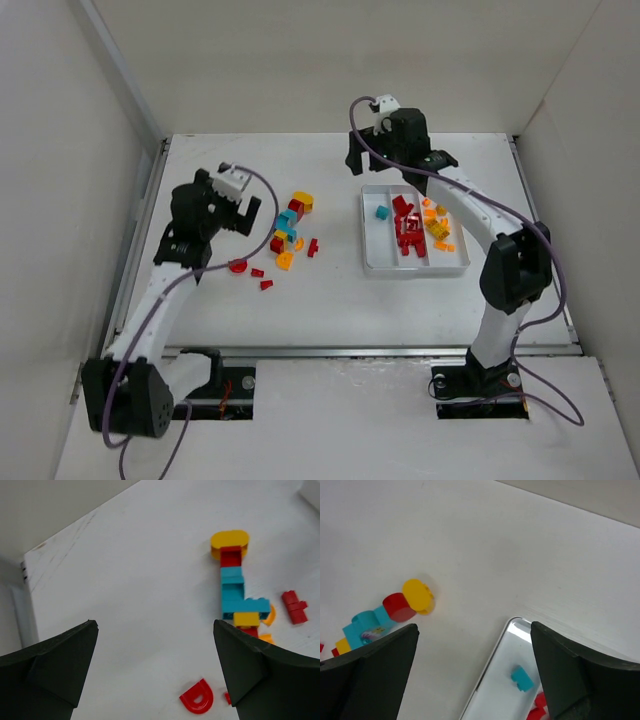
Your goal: Sort the legos into containers by color
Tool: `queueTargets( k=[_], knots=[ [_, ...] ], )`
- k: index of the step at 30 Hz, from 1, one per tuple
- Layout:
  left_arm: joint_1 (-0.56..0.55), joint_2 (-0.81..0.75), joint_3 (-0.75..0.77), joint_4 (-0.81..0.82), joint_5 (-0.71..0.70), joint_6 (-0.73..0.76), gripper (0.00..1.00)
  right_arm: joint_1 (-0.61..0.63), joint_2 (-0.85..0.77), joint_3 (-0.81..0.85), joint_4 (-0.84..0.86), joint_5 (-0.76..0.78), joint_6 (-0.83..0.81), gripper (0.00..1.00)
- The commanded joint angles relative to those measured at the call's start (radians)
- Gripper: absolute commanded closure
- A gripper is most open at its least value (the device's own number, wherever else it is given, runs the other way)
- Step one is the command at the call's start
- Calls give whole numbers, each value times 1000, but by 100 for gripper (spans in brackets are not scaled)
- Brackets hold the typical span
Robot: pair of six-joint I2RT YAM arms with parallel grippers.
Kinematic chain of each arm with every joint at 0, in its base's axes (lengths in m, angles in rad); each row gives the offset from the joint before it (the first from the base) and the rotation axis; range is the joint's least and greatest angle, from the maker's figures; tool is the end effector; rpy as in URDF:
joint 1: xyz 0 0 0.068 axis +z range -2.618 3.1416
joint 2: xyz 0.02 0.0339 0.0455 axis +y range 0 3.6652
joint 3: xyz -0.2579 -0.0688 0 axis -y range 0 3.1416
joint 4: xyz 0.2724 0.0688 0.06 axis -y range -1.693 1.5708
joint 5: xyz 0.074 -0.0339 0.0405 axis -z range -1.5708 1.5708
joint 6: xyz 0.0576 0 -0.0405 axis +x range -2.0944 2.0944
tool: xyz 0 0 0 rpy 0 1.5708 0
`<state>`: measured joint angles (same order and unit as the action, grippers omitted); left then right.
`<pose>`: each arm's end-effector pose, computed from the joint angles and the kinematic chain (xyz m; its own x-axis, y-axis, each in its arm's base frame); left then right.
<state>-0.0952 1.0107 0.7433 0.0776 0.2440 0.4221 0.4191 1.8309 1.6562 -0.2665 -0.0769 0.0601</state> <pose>0.2865 -0.0413 0.2934 -0.0368 0.4029 -0.9145 0.3765 0.8533 0.3607 0.4402 0.2009 0.3183 -0.4175 -0.1205 -0.9006 -0.4449 0.8913 0.0871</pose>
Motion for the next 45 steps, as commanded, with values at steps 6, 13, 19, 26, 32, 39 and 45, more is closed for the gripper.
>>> queueTargets(
  k=[6, 13, 19, 26, 32, 39, 45],
  knots=[
    [-196, 417, 433, -205, 51, -2, 0, 35, 62, 33, 52, -120, 47, 0],
    [-225, 699, 569, -205, 123, -58, 0, 69, 44, -12, -2, -14, 128, 0],
    [-225, 782, 573, -79, 72, -97, 11, 69, 1, -72, 10, 12, 129, 0],
    [-225, 833, 564, -88, 43, -72, 43, 69, 19, -91, 45, -3, 138, 0],
    [-225, 871, 564, -88, 99, -51, 45, 69, 1, -142, 66, 29, 138, 0],
    [-245, 904, 564, -75, 104, -42, 32, 69, -9, -177, 66, 39, 138, 0],
    [-258, 954, 614, -99, 54, -62, 87, 69, 1, -168, 75, 39, 129, 0]
  ],
)
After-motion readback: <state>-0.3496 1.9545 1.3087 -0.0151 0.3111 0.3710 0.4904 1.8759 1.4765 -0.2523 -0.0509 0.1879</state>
